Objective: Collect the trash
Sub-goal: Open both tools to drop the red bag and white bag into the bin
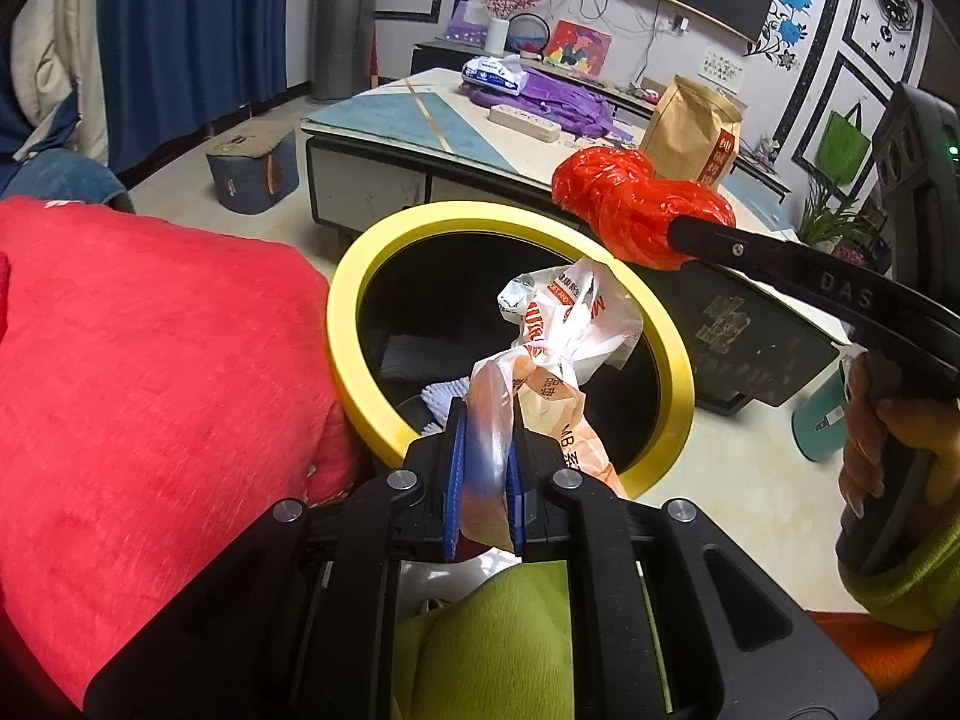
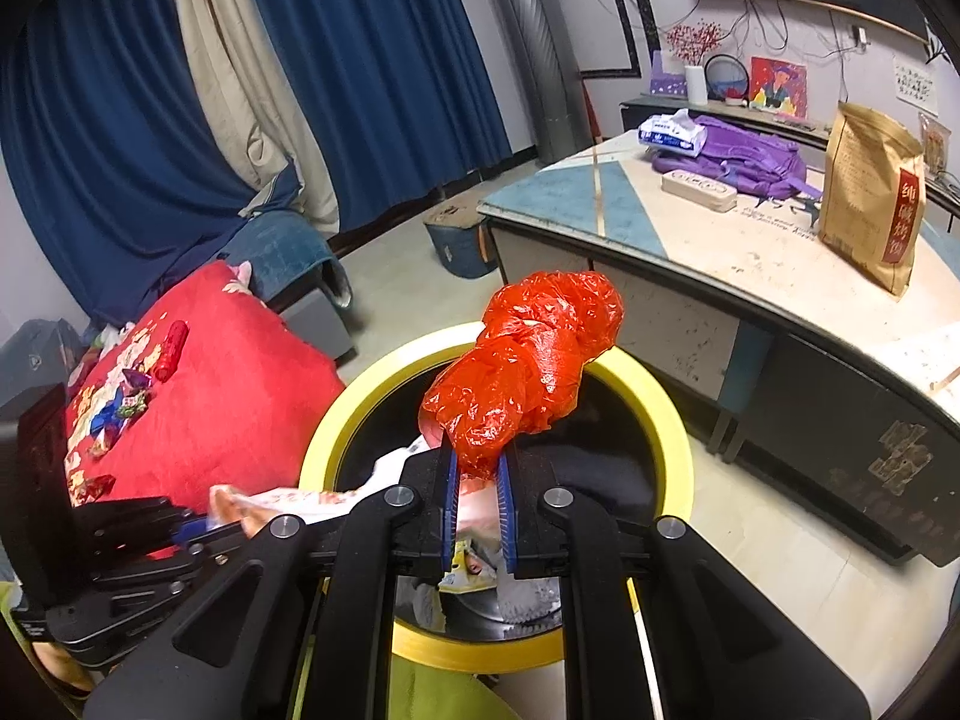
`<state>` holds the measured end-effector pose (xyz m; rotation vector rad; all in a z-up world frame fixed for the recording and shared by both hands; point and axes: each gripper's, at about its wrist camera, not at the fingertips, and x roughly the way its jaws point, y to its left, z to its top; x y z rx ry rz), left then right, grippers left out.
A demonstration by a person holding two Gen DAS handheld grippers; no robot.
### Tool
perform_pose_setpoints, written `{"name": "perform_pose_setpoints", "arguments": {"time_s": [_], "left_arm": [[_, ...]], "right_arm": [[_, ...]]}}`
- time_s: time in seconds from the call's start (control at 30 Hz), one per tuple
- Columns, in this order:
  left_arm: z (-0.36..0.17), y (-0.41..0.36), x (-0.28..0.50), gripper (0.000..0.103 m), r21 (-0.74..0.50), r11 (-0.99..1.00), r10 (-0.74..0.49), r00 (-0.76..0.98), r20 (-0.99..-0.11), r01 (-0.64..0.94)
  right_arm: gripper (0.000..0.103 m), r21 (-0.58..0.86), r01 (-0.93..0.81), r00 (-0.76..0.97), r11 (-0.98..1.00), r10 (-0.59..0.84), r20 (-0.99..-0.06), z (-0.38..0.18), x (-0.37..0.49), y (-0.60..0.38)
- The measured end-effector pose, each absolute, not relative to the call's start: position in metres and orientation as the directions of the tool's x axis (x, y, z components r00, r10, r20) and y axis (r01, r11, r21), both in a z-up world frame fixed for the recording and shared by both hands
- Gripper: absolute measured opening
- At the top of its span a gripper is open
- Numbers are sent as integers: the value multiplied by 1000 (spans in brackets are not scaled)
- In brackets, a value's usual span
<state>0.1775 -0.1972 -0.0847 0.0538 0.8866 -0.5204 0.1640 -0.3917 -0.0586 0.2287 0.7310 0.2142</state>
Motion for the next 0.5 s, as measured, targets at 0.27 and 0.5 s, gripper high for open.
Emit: {"name": "perform_pose_setpoints", "arguments": {"time_s": [0.27,0.5], "left_arm": [[-94,-202,190,8,-168,873,-408,496,-766,458],[-97,-201,195,8,-192,873,-418,486,-767,447]], "right_arm": [[11,307,-121,694,944,301,-654,-67,169,-393],[12,307,-121,678,944,305,-669,-72,171,-390]]}}
